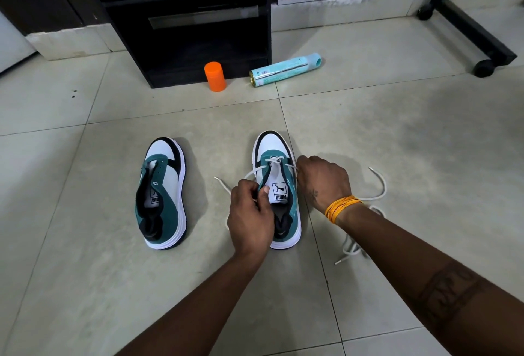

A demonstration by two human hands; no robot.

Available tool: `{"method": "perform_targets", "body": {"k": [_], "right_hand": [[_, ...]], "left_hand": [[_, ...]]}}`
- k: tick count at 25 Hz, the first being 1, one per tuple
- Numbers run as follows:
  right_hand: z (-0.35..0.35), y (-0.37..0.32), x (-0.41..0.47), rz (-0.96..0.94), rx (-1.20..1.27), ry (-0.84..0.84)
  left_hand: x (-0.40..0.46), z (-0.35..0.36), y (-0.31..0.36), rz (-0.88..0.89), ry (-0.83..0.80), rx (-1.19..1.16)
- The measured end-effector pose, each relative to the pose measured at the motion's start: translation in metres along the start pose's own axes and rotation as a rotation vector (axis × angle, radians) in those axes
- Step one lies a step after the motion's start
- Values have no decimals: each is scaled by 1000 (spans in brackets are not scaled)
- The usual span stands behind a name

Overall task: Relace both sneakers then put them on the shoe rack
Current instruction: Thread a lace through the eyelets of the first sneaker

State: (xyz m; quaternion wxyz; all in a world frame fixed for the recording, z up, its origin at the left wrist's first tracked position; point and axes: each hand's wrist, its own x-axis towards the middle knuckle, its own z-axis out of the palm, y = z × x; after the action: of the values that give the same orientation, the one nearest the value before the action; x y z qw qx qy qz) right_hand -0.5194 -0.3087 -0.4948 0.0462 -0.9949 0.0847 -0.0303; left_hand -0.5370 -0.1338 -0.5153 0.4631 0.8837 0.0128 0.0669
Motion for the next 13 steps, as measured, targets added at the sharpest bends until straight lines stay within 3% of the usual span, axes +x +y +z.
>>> {"method": "perform_targets", "body": {"k": [5, 10, 13], "right_hand": [[2, 1, 1, 41, 141, 61], [-29, -2, -1, 319, 820, 5], [-59, -16, -9, 413, 1181, -73]], "left_hand": [[0, -1, -2, 2, -9, -18], [4, -8, -1, 74, -55, -52], [14, -15, 13, 227, -12, 25]]}}
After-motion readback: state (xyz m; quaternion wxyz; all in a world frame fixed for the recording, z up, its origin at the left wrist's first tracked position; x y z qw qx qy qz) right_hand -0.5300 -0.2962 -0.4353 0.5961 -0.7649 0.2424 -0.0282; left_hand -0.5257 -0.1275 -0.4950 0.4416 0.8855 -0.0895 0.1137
